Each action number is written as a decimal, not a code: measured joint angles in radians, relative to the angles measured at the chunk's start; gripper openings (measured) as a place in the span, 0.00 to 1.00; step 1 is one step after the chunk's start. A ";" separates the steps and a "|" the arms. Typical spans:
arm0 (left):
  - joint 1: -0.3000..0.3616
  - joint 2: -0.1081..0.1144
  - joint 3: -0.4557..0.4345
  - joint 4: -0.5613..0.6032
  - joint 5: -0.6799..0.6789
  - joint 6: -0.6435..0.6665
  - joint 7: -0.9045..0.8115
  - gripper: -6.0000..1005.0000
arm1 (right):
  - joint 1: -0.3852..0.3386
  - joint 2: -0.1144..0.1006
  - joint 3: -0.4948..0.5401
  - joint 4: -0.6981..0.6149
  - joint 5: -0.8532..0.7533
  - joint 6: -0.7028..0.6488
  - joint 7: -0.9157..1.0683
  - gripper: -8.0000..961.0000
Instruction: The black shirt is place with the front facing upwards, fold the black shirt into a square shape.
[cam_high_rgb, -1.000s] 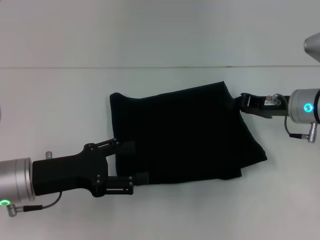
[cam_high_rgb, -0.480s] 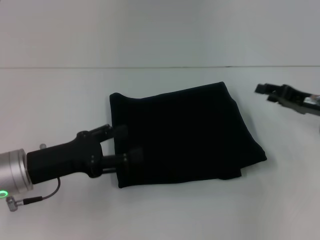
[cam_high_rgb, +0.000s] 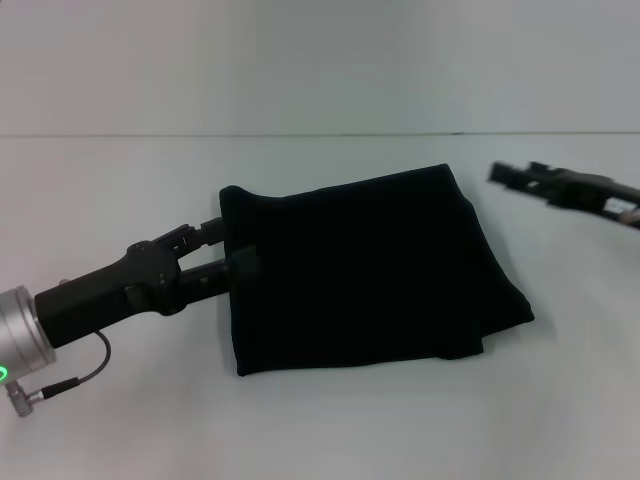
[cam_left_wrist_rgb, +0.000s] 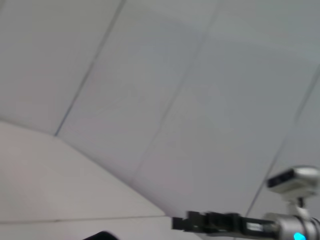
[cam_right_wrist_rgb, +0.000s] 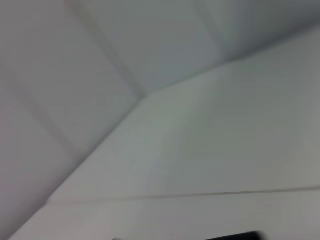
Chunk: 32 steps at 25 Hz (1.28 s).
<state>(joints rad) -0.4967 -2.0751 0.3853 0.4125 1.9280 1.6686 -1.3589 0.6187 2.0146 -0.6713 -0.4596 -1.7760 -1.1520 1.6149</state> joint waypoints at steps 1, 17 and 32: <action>0.000 0.000 -0.001 -0.001 0.000 -0.015 -0.020 0.94 | 0.000 0.009 -0.005 -0.003 -0.001 -0.017 -0.058 0.89; -0.008 0.001 -0.003 -0.002 0.000 -0.069 -0.157 0.94 | -0.036 0.073 -0.063 0.116 -0.004 0.100 -0.373 0.92; -0.059 0.015 0.029 -0.001 0.014 -0.226 -0.408 0.94 | -0.084 0.073 -0.055 0.060 0.008 0.069 -0.419 0.92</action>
<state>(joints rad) -0.5552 -2.0605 0.4139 0.4111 1.9418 1.4428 -1.7664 0.5352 2.0875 -0.7258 -0.4000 -1.7681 -1.0830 1.1956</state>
